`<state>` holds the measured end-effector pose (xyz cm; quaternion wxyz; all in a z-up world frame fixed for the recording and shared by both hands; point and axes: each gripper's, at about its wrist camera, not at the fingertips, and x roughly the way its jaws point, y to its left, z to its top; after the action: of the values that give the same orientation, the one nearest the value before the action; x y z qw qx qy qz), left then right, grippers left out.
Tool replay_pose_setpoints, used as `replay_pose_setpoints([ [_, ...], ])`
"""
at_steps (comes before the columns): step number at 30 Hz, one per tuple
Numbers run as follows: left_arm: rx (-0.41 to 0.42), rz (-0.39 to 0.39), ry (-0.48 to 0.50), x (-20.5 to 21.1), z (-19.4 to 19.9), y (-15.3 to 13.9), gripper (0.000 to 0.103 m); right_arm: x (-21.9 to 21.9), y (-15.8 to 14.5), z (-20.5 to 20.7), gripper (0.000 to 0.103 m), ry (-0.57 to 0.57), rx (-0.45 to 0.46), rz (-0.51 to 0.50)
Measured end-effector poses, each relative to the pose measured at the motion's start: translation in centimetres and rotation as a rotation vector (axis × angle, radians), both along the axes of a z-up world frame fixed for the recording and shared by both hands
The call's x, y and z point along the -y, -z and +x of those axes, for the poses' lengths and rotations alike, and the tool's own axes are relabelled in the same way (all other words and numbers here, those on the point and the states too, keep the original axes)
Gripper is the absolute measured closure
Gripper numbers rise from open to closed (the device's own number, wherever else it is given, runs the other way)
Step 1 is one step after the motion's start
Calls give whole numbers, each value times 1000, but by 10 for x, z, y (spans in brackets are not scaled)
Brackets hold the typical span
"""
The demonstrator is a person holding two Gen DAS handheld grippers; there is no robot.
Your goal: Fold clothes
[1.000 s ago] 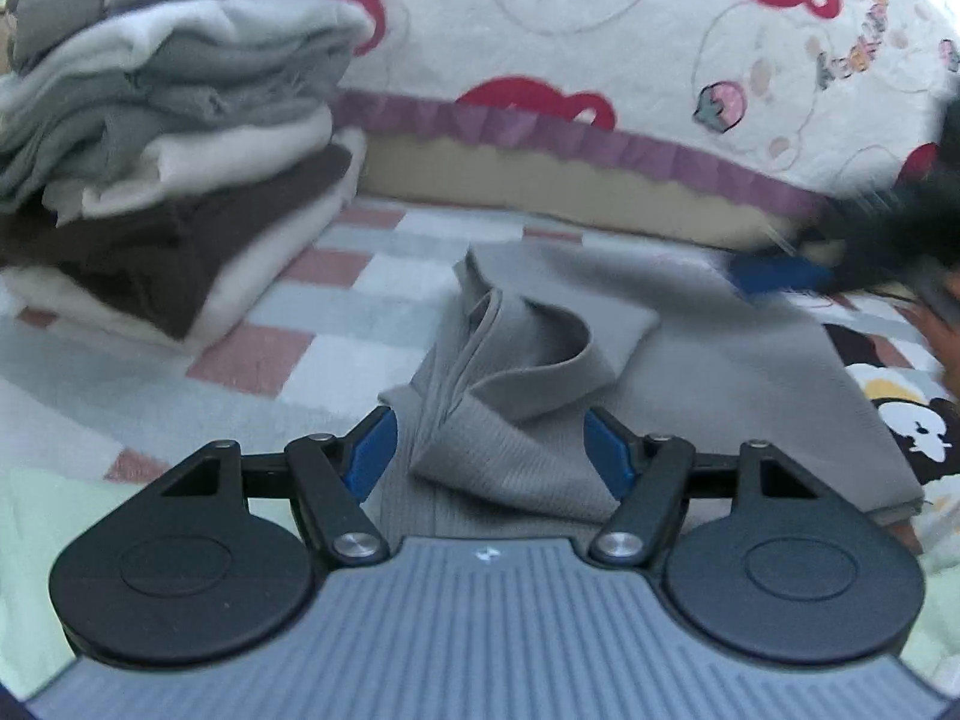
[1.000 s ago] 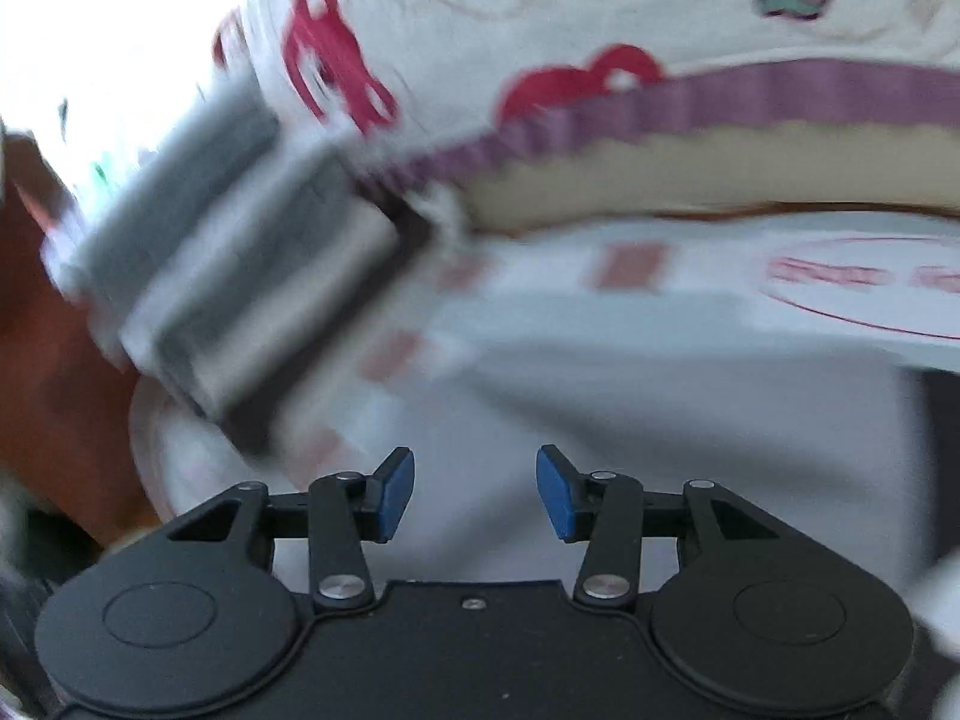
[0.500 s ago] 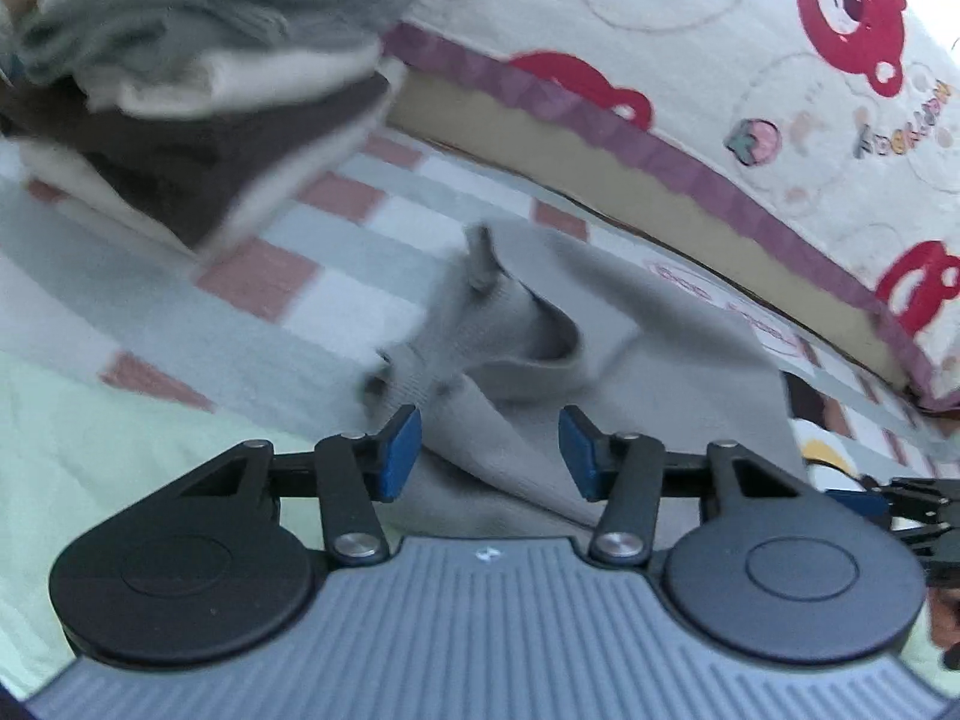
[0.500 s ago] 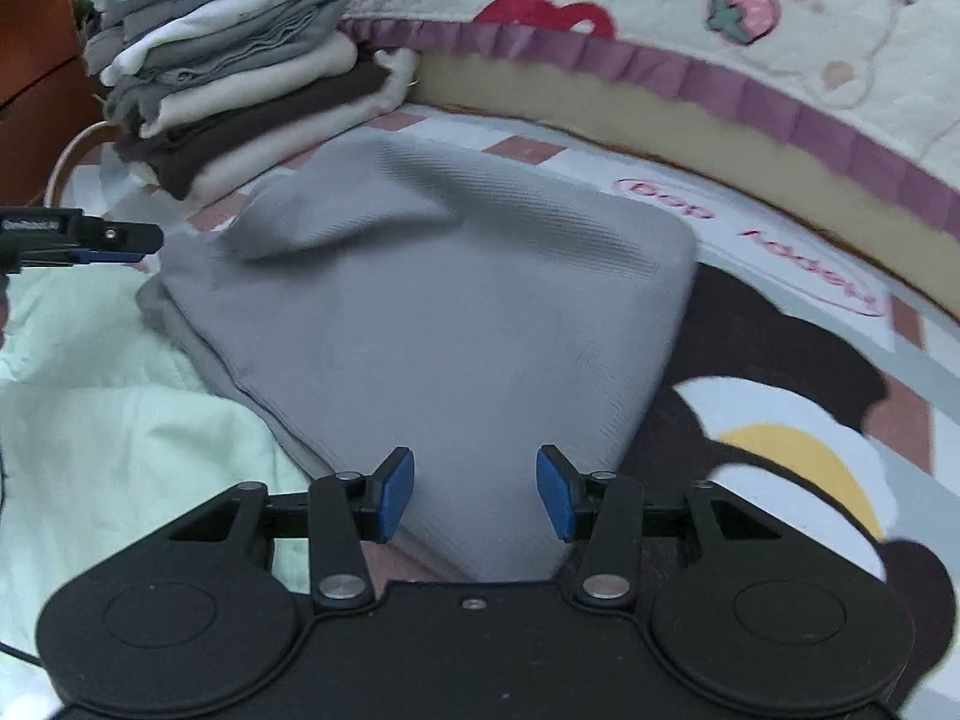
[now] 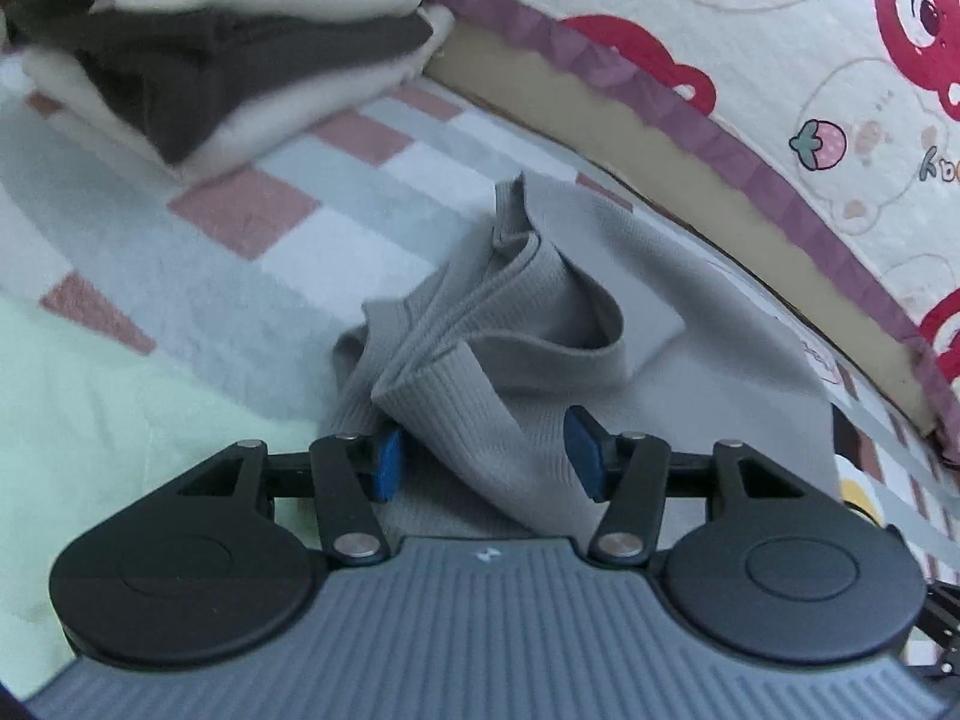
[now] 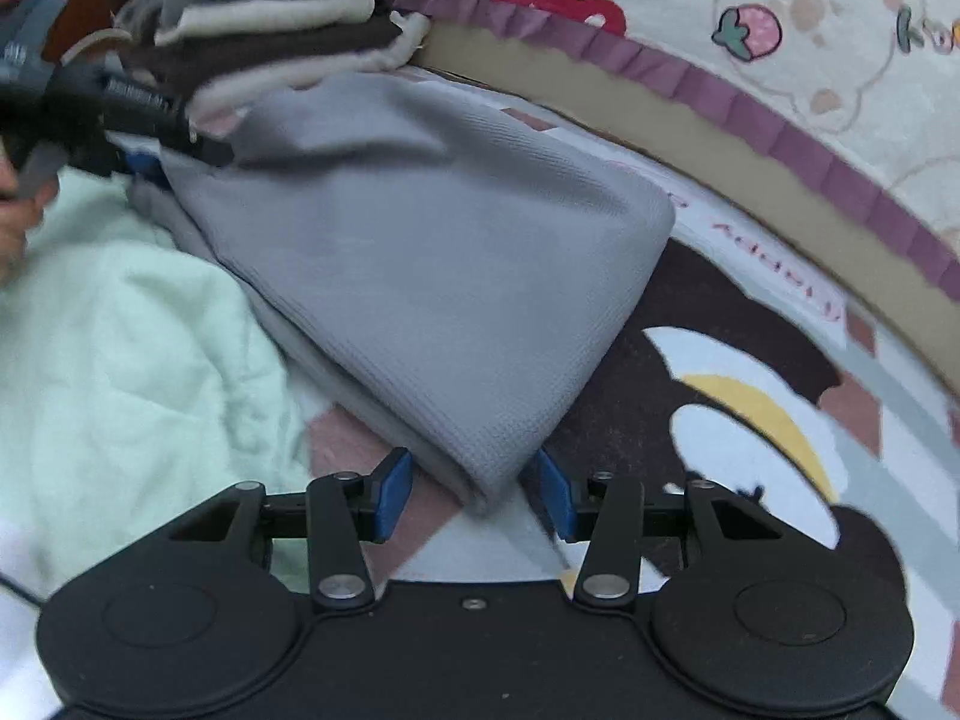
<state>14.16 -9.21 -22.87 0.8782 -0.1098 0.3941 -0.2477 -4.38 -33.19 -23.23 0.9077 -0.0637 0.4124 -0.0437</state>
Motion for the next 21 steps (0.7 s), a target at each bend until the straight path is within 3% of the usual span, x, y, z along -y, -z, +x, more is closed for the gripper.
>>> replay_pose_setpoints([
  [1,19,4,1,2,0,-1,64,1,0,0,51,13,9,11],
  [2,40,7,8,4,1,-4,98,3,0,1,51,26,18,23],
  [4,80,-5,7,2,-1,-19,98,5,2,-1,52,36,32,35],
  [6,119,-69,-11,-9,-10,-46,98,7,1,-6,52,55,44,42],
  [9,98,-107,-56,-24,-18,-68,98,15,-1,-13,52,97,60,77],
  [14,-116,20,-73,-22,-2,-12,96,21,-1,-13,52,108,82,161],
  [19,-89,5,-66,-25,-7,-14,95,3,4,-5,52,44,88,59],
  [21,-61,-26,-52,-31,-13,-19,98,7,8,1,50,59,113,78],
])
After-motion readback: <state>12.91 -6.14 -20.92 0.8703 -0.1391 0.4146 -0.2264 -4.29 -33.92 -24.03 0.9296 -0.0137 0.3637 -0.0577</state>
